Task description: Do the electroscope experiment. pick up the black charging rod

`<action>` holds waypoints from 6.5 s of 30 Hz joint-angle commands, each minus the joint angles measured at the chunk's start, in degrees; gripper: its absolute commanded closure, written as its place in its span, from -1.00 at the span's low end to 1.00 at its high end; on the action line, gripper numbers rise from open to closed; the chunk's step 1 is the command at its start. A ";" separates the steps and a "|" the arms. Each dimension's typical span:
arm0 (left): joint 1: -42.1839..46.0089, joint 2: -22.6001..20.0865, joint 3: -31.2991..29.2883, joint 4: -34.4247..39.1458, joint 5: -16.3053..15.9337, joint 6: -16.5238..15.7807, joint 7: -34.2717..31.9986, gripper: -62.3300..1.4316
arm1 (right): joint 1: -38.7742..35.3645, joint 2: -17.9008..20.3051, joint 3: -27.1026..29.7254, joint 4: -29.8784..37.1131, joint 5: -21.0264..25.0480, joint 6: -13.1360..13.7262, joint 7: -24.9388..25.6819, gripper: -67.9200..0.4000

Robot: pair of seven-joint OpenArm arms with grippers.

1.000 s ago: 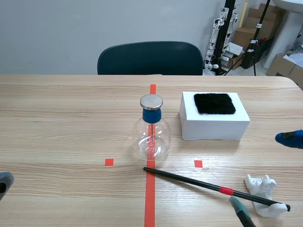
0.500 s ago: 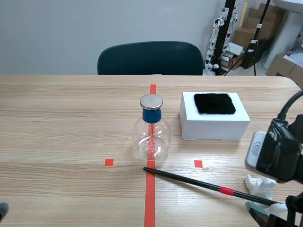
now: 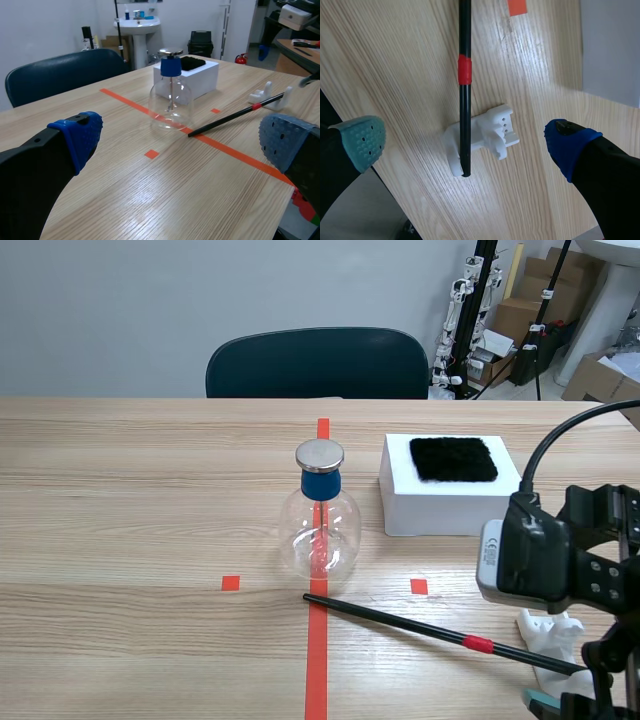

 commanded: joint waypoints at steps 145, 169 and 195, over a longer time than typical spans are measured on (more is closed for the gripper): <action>-9.51 6.91 2.99 -13.29 6.56 3.50 -1.01 -1.00 | 35.85 -14.60 -26.23 -37.18 13.62 -1.70 -9.22 0.55; -9.51 6.91 2.99 -13.31 6.56 3.50 -1.16 -1.00 | 35.85 -14.78 -26.25 -37.18 13.60 1.55 -5.81 0.55; -9.51 6.91 2.99 -13.31 6.56 3.50 -1.16 -1.00 | 35.19 -14.58 -26.29 -37.18 12.94 2.89 -6.58 0.99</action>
